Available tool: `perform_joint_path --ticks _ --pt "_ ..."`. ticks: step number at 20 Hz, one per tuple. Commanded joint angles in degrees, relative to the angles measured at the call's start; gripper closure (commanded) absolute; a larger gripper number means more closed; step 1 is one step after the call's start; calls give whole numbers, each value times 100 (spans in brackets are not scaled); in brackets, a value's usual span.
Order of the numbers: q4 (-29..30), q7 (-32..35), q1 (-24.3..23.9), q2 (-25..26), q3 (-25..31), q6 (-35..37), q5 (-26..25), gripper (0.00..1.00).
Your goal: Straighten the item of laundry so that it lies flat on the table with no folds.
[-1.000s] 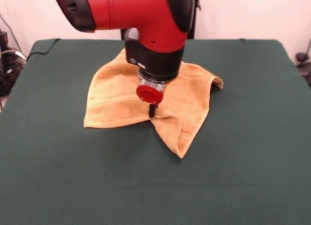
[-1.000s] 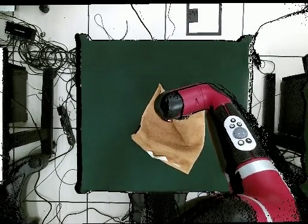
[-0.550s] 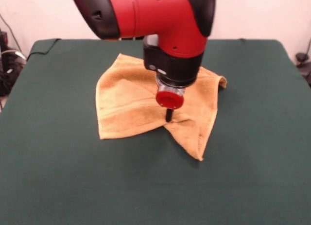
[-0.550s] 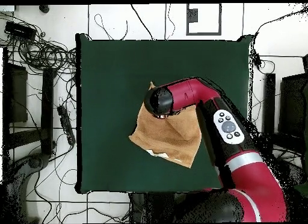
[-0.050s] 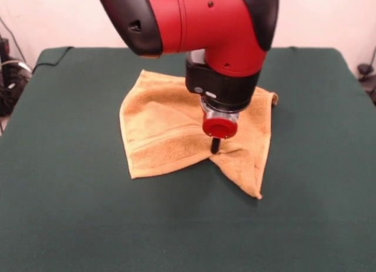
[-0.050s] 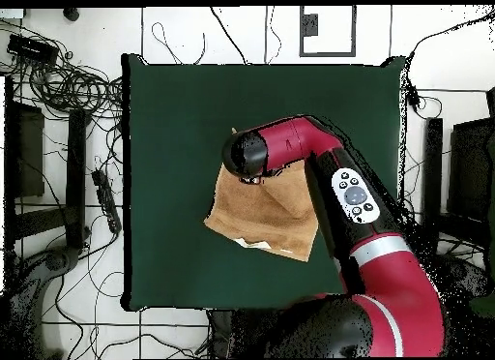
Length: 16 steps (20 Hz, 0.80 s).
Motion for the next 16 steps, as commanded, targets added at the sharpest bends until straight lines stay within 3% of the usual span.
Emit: perform_joint_path --ticks 1,16 --pt "-605 -1494 349 483 453 441 -42 100" --pt "-1332 -1938 370 764 568 727 -91 100"
